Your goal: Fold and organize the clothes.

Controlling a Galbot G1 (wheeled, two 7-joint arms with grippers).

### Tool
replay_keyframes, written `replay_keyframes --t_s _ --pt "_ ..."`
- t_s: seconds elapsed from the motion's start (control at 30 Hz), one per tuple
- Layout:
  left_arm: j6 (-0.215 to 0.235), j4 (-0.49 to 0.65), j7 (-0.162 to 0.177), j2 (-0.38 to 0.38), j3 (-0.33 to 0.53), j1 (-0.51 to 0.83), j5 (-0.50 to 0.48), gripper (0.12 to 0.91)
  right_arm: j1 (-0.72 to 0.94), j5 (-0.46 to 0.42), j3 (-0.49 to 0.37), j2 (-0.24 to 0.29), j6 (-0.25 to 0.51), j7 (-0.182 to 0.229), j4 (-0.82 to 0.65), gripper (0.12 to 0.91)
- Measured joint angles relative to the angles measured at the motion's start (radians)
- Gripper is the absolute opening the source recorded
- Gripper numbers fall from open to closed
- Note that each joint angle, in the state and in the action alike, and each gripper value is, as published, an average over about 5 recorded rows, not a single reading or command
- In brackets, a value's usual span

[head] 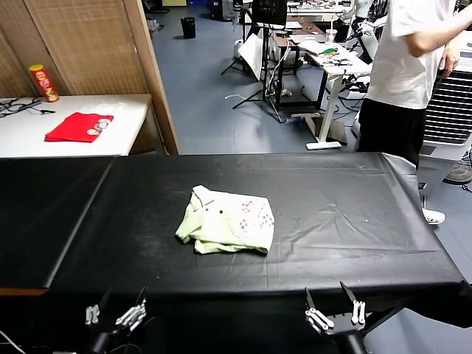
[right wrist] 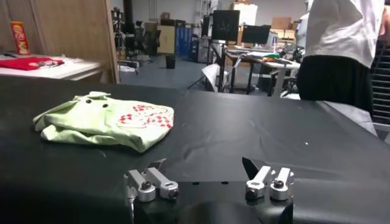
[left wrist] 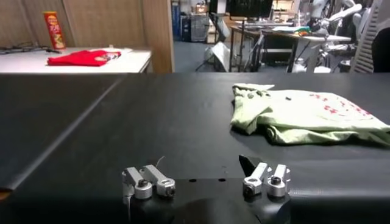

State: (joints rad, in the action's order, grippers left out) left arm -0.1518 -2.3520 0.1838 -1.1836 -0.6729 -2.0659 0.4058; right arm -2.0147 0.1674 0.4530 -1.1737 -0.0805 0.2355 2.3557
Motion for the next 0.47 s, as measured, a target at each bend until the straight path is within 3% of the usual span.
replay_keyframes --t_s 0.47 --pt "-0.014 0.001 -0.008 0.003 -0.003 0.023 0.006 0.798 -0.001 0.0 -0.001 -0.001 0.001 -0.001 0.0 0.798"
